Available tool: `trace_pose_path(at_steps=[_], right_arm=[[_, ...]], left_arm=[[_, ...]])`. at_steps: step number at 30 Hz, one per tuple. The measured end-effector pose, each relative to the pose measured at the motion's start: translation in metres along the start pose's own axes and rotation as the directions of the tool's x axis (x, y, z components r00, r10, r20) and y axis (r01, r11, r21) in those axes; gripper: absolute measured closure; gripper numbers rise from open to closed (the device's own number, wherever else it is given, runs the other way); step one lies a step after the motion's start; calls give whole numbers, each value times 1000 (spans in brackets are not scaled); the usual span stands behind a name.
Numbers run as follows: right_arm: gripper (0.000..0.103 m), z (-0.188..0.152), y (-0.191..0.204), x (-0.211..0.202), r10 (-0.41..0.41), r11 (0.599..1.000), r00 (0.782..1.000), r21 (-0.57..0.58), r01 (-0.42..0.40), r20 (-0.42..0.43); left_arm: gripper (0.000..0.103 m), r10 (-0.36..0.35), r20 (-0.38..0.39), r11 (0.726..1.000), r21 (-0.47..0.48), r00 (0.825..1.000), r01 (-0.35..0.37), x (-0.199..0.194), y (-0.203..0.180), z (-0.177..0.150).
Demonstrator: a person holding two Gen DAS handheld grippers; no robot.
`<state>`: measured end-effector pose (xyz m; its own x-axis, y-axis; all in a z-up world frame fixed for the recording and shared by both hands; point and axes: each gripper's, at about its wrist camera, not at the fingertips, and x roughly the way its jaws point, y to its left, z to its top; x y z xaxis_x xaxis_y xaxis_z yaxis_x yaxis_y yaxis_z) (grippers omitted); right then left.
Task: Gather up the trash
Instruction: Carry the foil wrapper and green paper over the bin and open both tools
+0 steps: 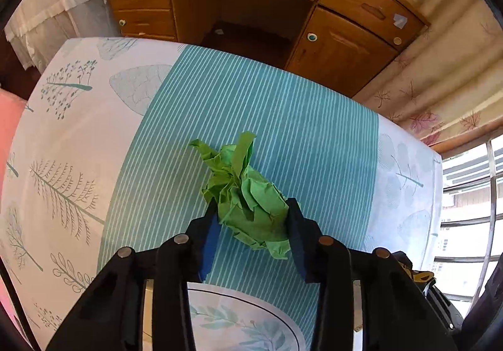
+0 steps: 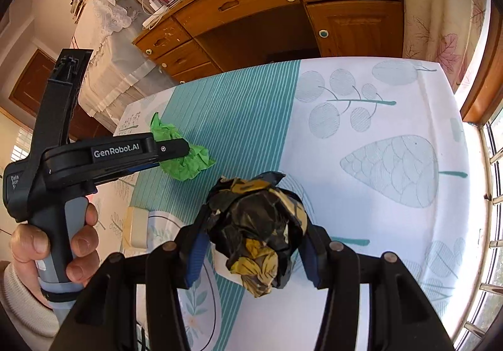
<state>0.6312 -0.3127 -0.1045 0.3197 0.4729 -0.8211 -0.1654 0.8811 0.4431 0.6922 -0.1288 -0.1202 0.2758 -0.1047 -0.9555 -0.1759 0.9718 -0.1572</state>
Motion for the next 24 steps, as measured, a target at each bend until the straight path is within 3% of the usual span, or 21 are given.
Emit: trace_pose_path(at_steps=[9, 17, 24], right_arm=[[52, -32, 16, -33, 17, 1000, 1000, 5, -17, 13], [52, -91, 48, -82, 36, 999, 999, 13, -36, 15], [52, -174, 110, -122, 23, 1000, 1000, -12, -23, 16]], left_arm=[[67, -43, 75, 997, 74, 996, 37, -75, -3, -46], [67, -120, 132, 984, 148, 984, 100, -169, 14, -131], [66, -170, 172, 963, 238, 970, 127, -238, 62, -222]])
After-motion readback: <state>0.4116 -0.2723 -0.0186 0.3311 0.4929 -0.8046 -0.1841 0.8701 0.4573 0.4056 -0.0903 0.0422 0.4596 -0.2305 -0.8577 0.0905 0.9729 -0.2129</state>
